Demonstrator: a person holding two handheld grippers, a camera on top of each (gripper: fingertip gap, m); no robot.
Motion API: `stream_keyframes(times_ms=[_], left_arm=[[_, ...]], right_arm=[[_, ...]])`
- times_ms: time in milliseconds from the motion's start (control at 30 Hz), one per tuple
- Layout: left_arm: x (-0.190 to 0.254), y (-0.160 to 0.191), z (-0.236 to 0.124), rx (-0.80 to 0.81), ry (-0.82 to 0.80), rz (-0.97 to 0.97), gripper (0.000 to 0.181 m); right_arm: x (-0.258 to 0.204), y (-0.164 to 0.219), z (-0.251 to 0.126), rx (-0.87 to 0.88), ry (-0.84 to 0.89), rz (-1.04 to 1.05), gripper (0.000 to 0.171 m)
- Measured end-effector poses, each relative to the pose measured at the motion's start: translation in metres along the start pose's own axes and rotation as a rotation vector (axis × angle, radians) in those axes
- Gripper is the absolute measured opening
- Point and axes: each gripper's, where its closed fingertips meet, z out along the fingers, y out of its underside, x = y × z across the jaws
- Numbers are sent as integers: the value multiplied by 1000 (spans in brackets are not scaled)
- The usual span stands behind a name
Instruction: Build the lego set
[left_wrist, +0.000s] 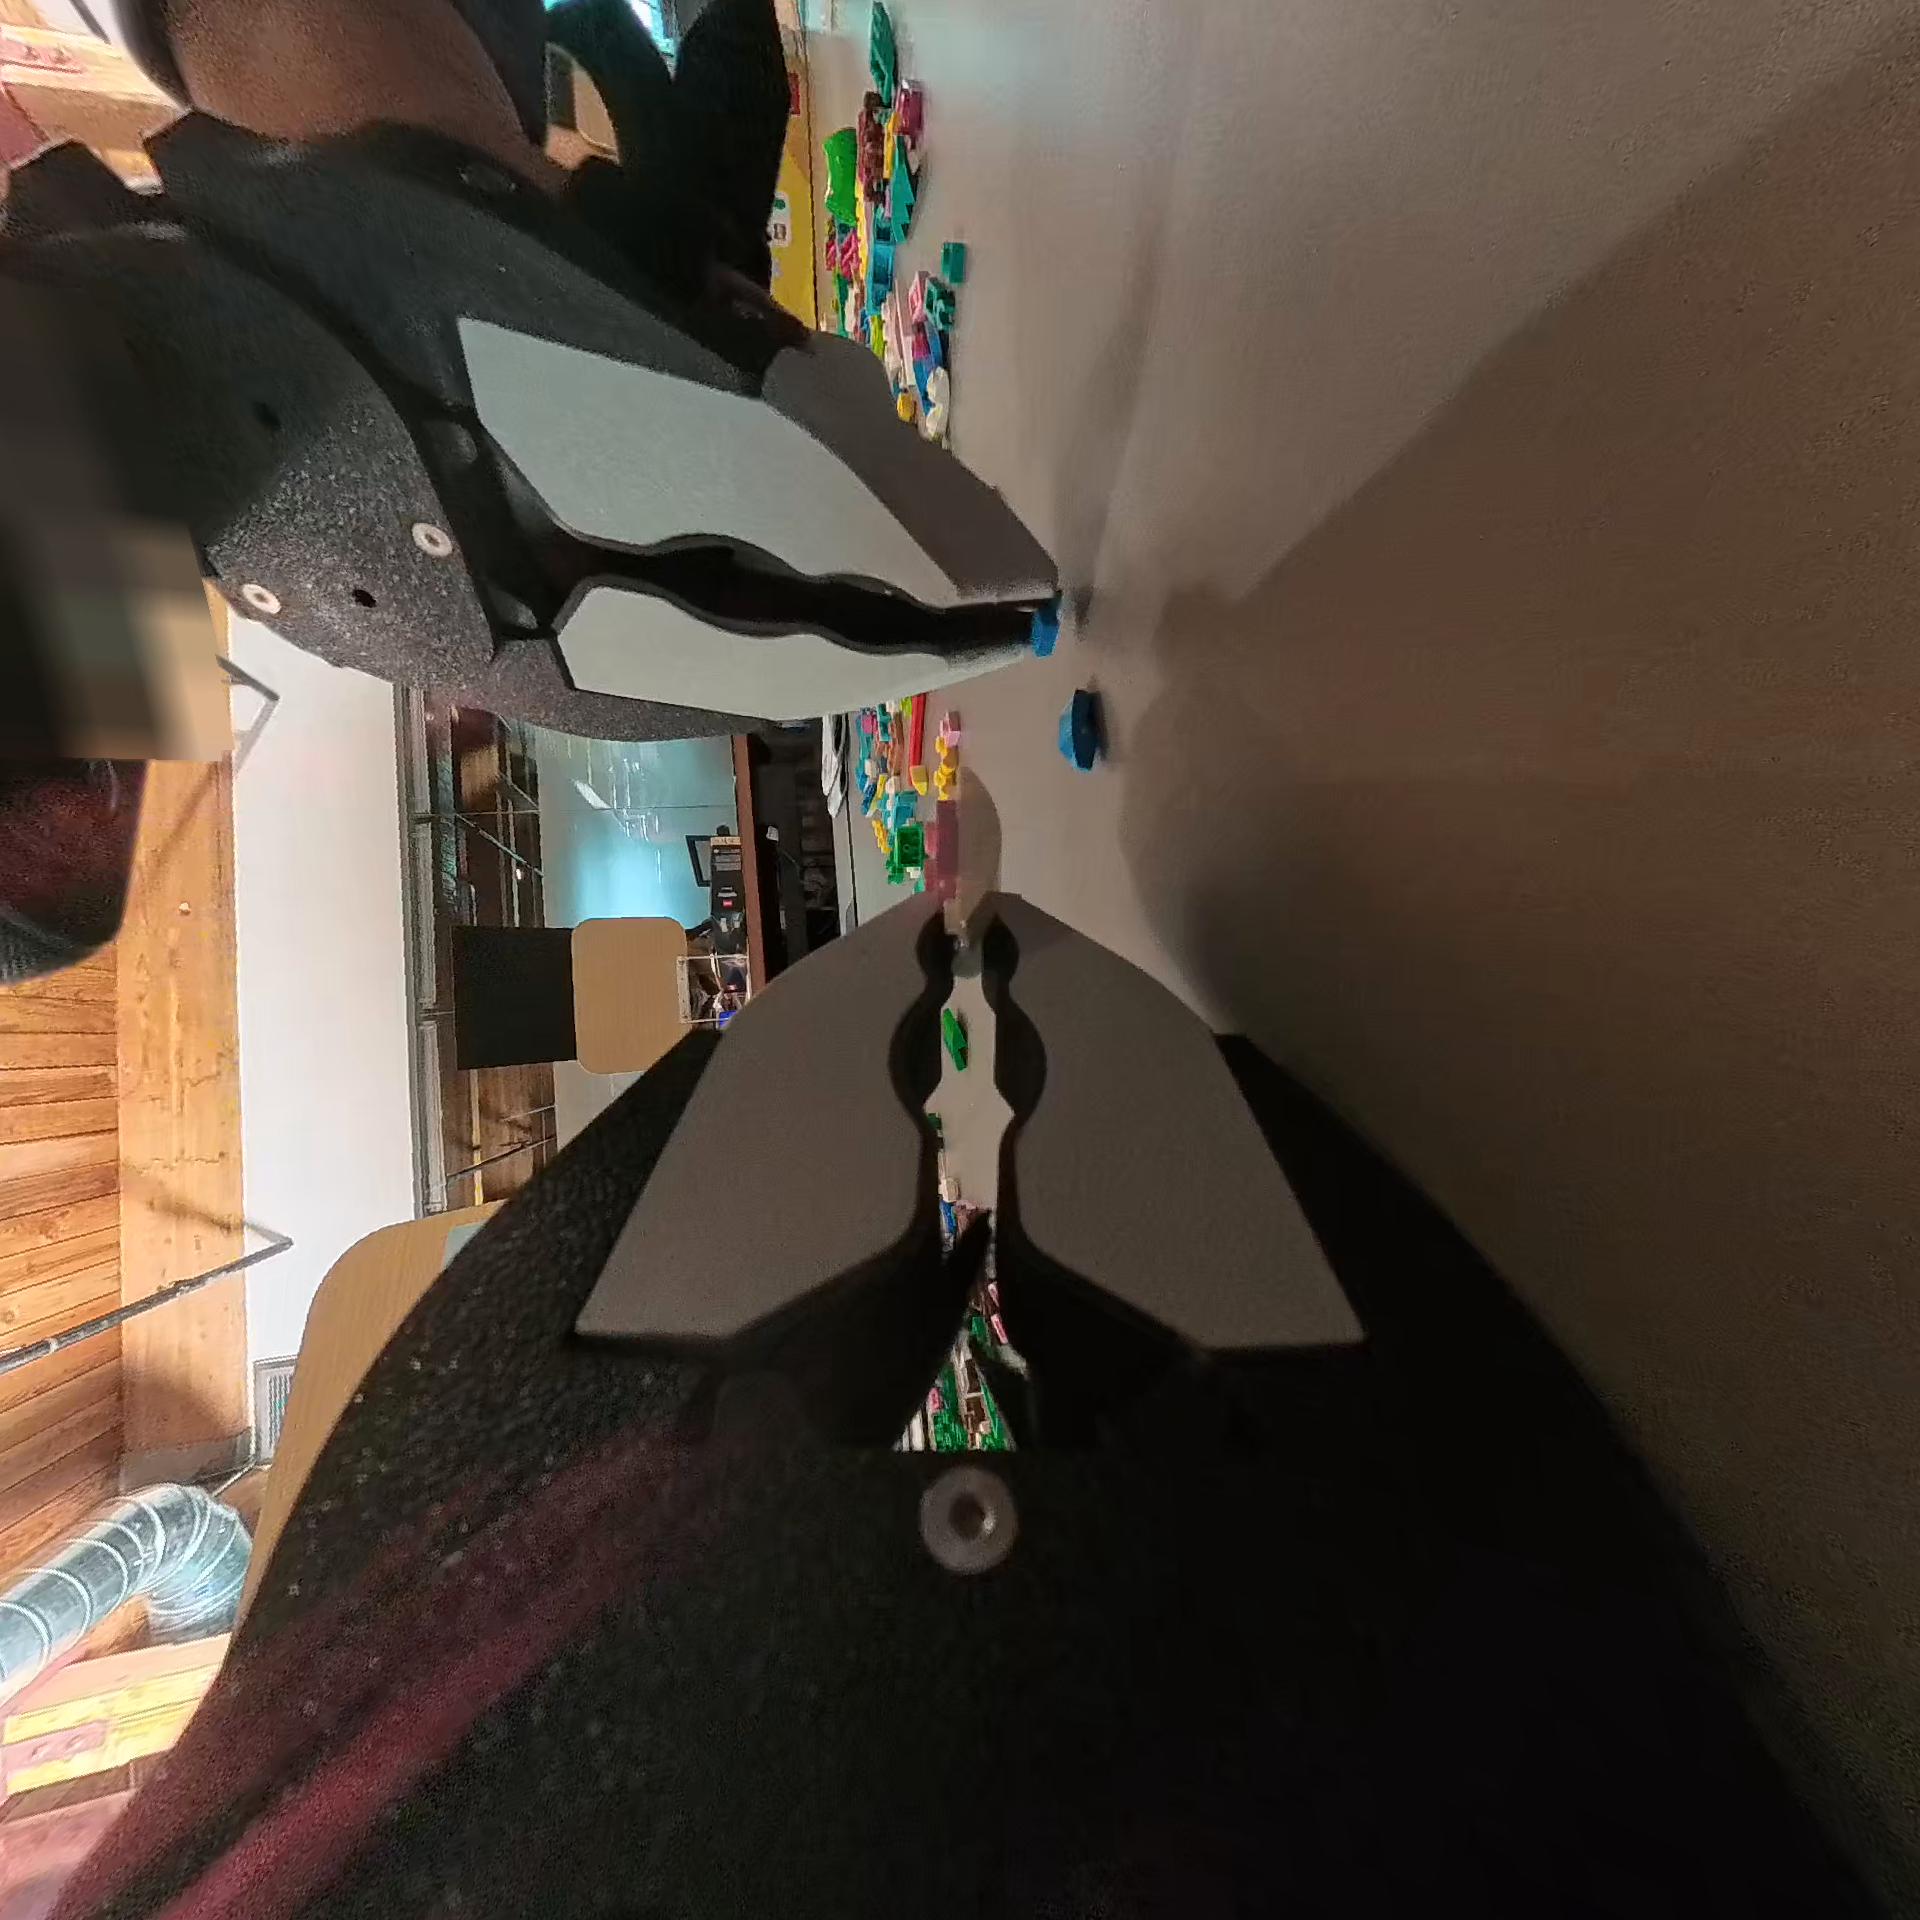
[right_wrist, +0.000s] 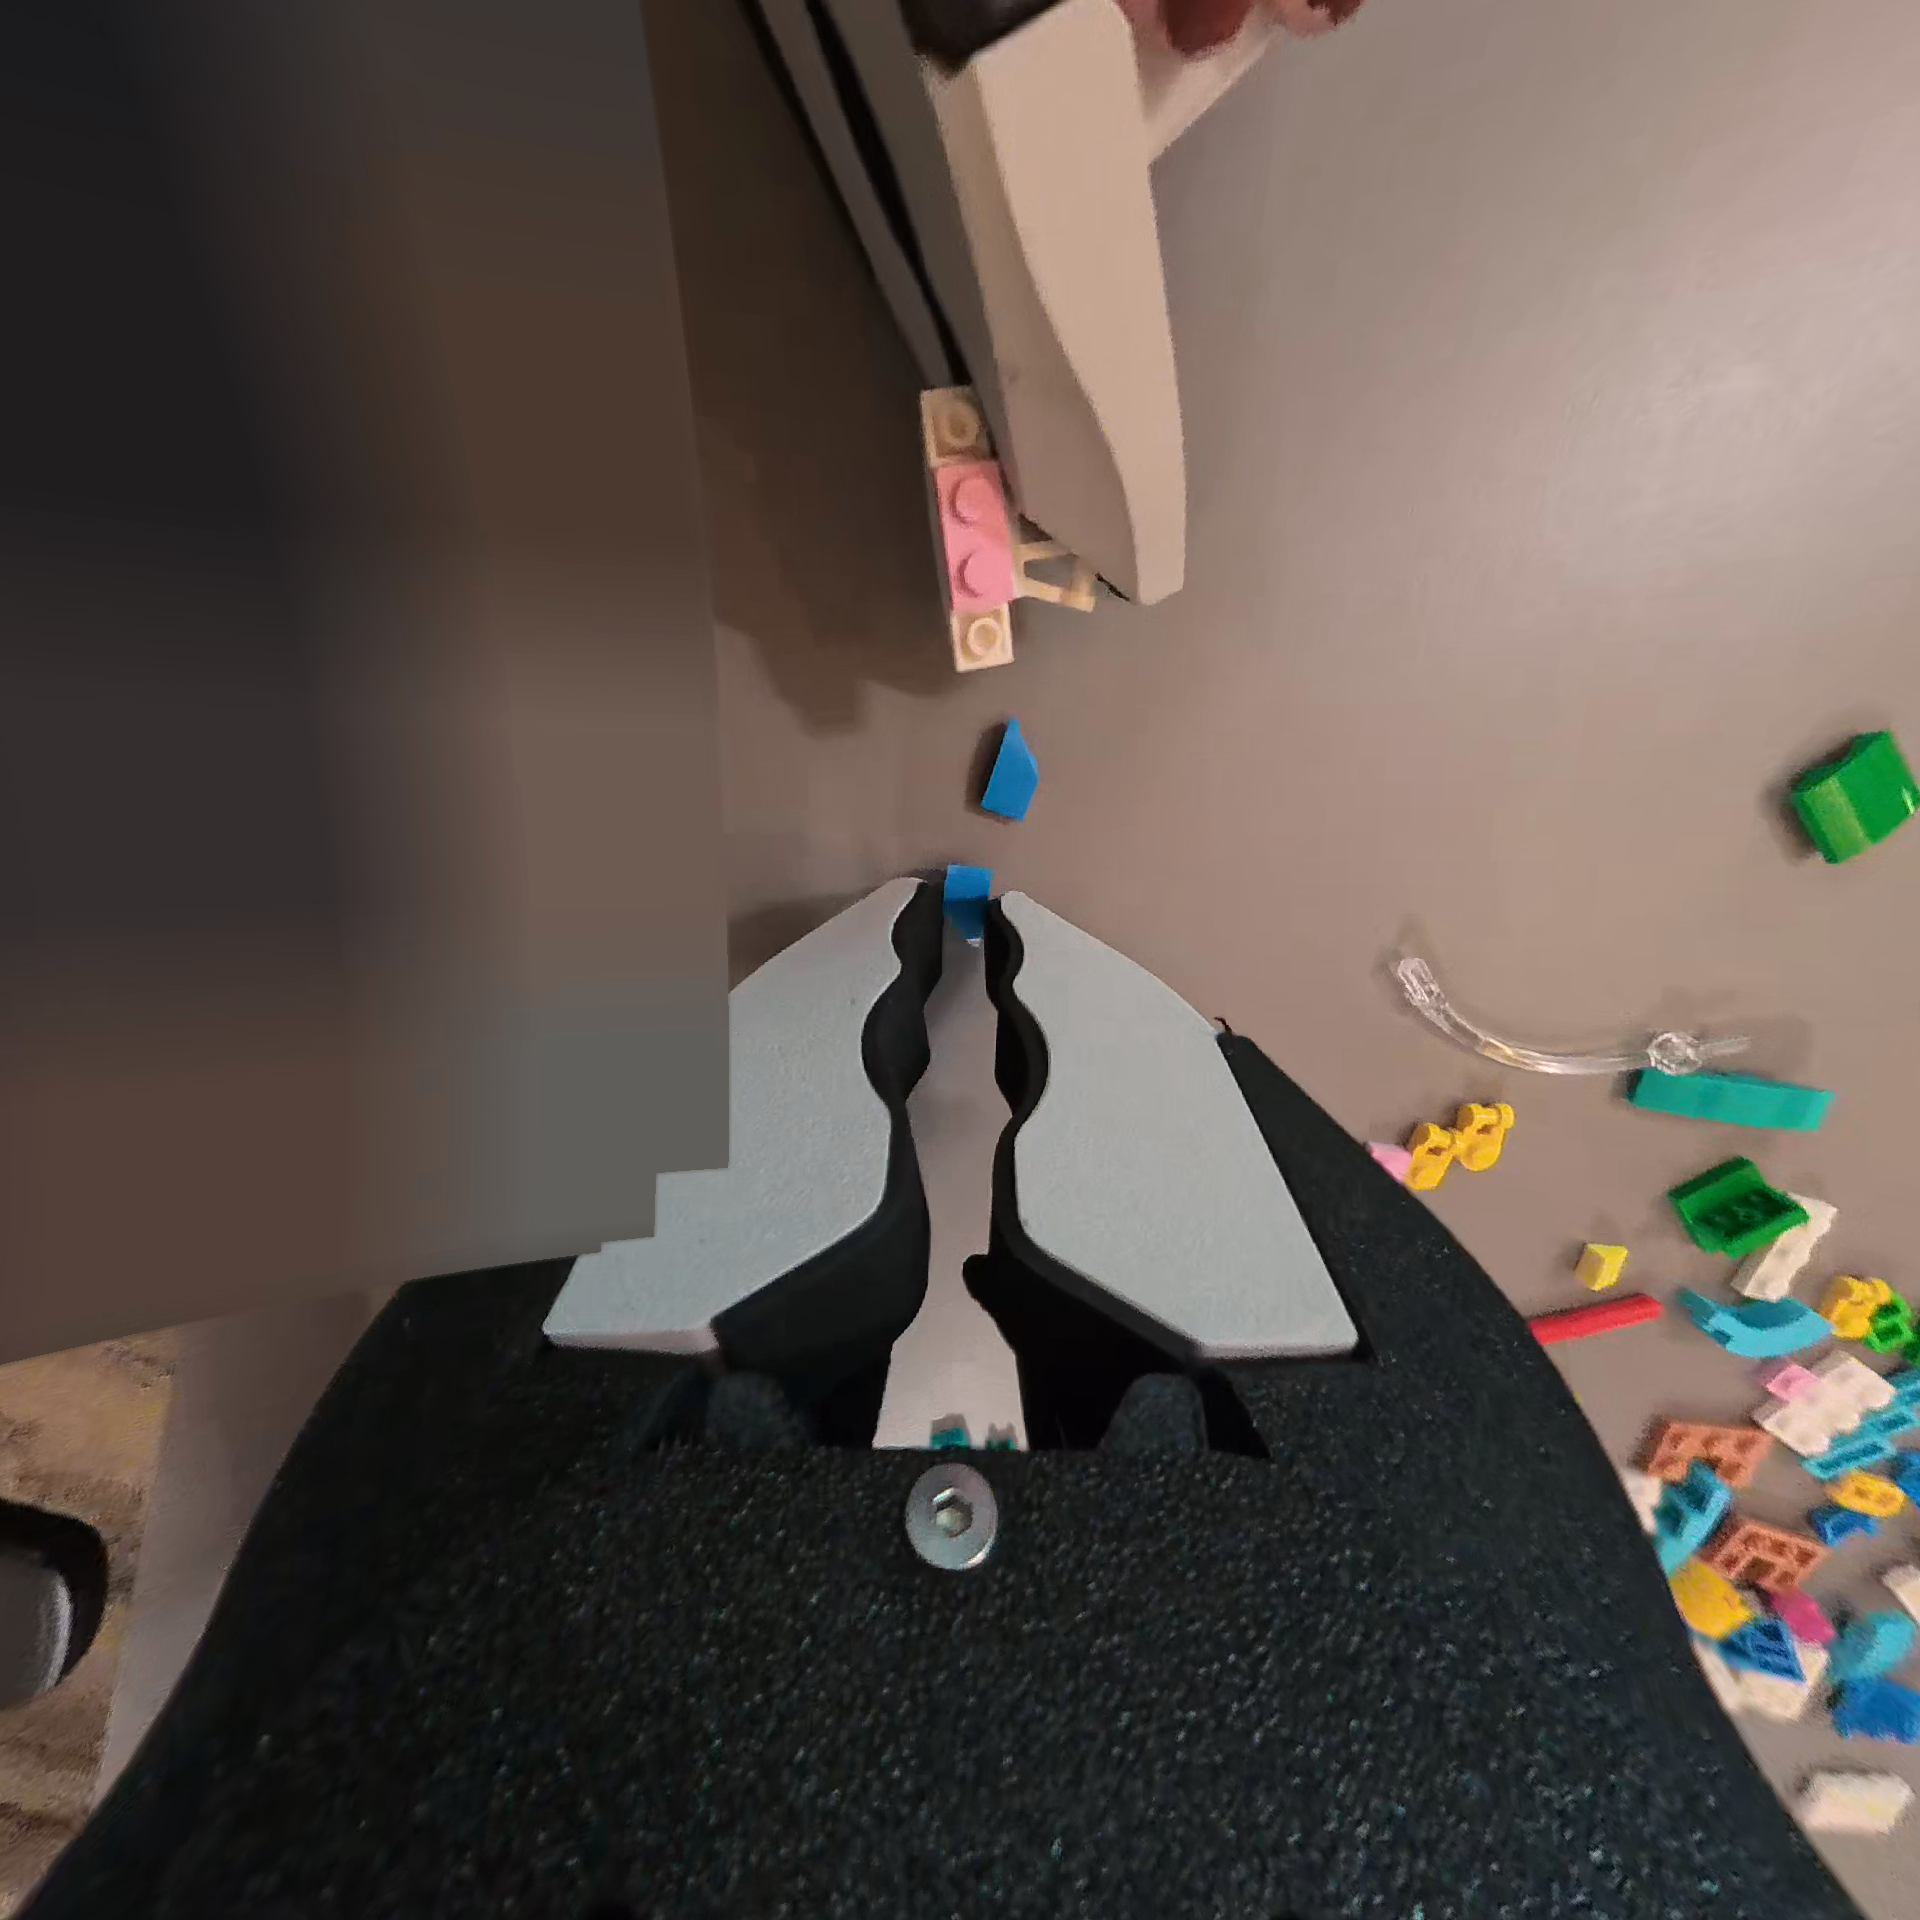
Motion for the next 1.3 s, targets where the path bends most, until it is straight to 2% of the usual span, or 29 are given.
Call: stream_keyframes(times_ms=[33, 200, 300, 400, 667, 1033, 1200, 1300], left_arm=[[0, 0, 0, 0, 0, 0, 4], [0, 0, 0, 0, 0, -1, 4], [0, 0, 0, 1, 0, -1, 4], [0, 0, 0, 1, 4, -6, 4], [1, 0, 0, 3, 6, -10, 4], [1, 0, 0, 4, 7, -10, 4], [1, 0, 0, 4, 9, -13, 4], [1, 0, 0, 4, 8, -13, 4]], right_arm=[[1, 0, 0, -12, 11, 17, 7], [0, -1, 1, -12, 38, 96, 8], [-3, -1, 1, 19, 57, 114, 22], [-8, 3, -5, 69, 81, 132, 22], [-2, -4, -11, 286, 196, 353, 15], [4, 4, -6, 253, 238, 325, 11], [-4, -3, -4, 315, 191, 323, 11], [-4, 0, -1, 290, 207, 322, 11]])
